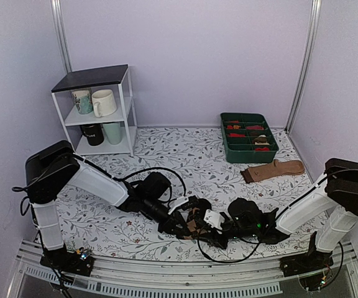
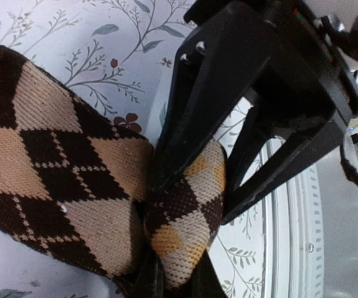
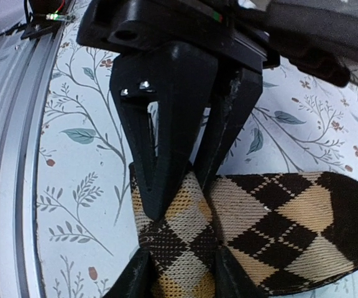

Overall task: Roll the socks
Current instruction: Roll a pair of socks at the center of the board.

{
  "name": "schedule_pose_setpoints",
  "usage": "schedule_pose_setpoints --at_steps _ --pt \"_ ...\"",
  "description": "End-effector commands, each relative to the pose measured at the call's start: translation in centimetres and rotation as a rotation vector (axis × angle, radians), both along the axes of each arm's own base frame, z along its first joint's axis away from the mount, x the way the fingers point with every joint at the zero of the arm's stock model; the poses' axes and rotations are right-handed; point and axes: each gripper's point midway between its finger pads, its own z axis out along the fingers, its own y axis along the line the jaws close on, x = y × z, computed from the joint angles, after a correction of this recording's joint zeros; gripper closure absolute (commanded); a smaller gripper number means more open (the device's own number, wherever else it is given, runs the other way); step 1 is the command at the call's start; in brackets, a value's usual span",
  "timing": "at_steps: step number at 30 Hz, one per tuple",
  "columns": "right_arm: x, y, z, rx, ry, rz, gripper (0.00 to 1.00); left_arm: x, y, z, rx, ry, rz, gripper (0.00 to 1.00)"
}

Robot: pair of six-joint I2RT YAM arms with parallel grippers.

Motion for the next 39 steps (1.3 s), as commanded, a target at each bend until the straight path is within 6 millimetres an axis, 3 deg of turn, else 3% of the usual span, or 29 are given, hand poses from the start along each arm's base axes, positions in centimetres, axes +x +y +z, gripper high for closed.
schedule_pose_setpoints --at_steps 1,3,7,9,11,13,15,17,18,19,26,29,34,39 --pt "-0.2 0.0 -1.8 -0.054 0.062 -0.023 0.76 -2.8 5.2 -6.3 0.287 0.129 0.031 0.93" --pt "-0.4 -0.1 -2.3 -0.068 0.093 -0.026 0.8 -2.0 4.7 -5.7 0.266 0.082 0.04 0.85" --pt "-1.0 -0.7 -3.4 -0.088 0.175 -0.026 0.81 0.2 2.9 -1.2 0.121 -0.114 0.07 0.82" --pt "-1.1 -1.1 -3.9 -0.094 0.234 -0.033 0.81 0.4 2.2 1.7 0.016 -0.228 0.061 0.76" --pt "-1.2 -1.5 -4.4 -0.1 0.292 -0.042 0.81 0.2 2.0 4.1 -0.062 -0.344 0.043 0.53" --pt "-1.5 -1.8 -4.6 -0.102 0.344 -0.033 0.81 -0.5 1.9 5.9 -0.132 -0.445 0.007 0.39" --pt "-1.7 -2.0 -4.8 -0.102 0.411 -0.023 0.81 -1.3 2.1 6.7 -0.176 -0.508 -0.034 0.33" --pt "-2.0 -2.2 -5.0 -0.107 0.497 -0.005 0.81 -1.8 2.3 6.4 -0.184 -0.548 -0.067 0.23" --pt "-2.2 -2.2 -5.2 -0.118 0.532 0.003 0.81 -2.0 2.4 6.1 -0.179 -0.56 -0.079 0.06" --pt "-2.4 -2.3 -5.4 -0.131 0.565 0.012 0.81 -2.0 2.4 5.8 -0.173 -0.571 -0.084 0.01" --pt "-3.9 -3.6 -7.3 -0.253 0.776 0.055 0.81 -1.3 2.5 2.8 -0.105 -0.616 -0.093 0.01" --pt "-4.1 -3.6 -7.1 -0.25 0.806 0.078 0.81 -1.5 2.4 2.0 -0.096 -0.616 -0.109 0.01" --pt "-4.0 -3.4 -7.0 -0.253 0.822 0.088 0.81 -1.3 2.4 1.1 -0.068 -0.604 -0.114 0.01" --pt "-4.3 -3.4 -7.3 -0.256 0.844 0.106 0.82 -1.1 2.3 1.5 -0.08 -0.624 -0.111 0.01"
